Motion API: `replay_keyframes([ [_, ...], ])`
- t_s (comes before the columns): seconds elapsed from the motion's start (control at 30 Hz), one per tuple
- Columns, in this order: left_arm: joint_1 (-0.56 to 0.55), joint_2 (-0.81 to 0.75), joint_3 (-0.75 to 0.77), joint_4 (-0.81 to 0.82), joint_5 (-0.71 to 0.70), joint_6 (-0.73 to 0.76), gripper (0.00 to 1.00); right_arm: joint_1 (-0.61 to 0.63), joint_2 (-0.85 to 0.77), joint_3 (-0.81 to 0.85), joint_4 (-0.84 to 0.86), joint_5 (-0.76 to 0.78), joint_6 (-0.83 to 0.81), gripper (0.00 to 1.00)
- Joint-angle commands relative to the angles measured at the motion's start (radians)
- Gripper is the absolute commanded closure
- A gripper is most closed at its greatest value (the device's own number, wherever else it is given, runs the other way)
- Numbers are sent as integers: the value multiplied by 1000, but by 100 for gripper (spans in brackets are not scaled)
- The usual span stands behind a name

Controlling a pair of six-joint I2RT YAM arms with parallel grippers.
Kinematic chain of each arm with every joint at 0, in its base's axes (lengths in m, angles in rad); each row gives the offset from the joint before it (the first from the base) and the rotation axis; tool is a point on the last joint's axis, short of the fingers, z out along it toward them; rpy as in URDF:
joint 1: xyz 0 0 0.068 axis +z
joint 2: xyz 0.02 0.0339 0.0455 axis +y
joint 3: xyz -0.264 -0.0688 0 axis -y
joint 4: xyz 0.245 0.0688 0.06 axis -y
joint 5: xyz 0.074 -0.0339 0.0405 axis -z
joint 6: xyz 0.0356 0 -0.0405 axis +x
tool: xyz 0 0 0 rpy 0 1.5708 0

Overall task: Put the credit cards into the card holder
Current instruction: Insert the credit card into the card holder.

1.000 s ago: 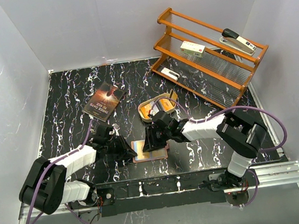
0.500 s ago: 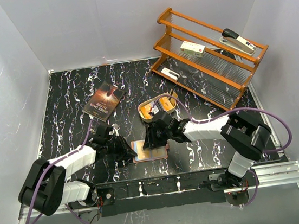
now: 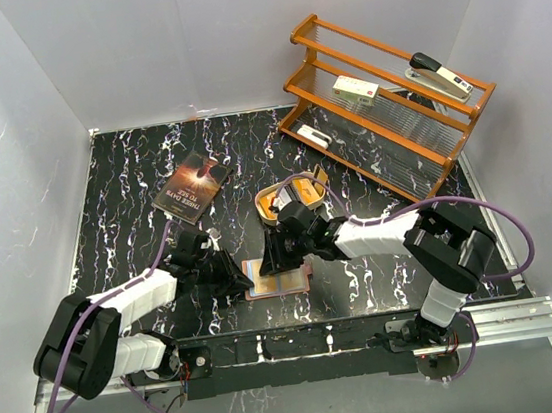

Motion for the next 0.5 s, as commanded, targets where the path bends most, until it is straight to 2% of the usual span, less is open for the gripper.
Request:
replay_keyframes([
  [0.0, -4, -42, 5, -33, 0, 6, 78, 2, -9, 49, 45, -33, -50, 70],
  [0.17, -4, -104, 36, -96, -49, 30, 62, -7, -71, 102, -82, 51, -156, 66],
  [0.37, -5, -207, 116, -206, -149, 89, 53, -62, -116, 264, -318, 303, -346, 59],
  [0.47, -5, -255, 163, -251, -192, 122, 46, -95, -86, 384, -411, 428, -446, 58],
])
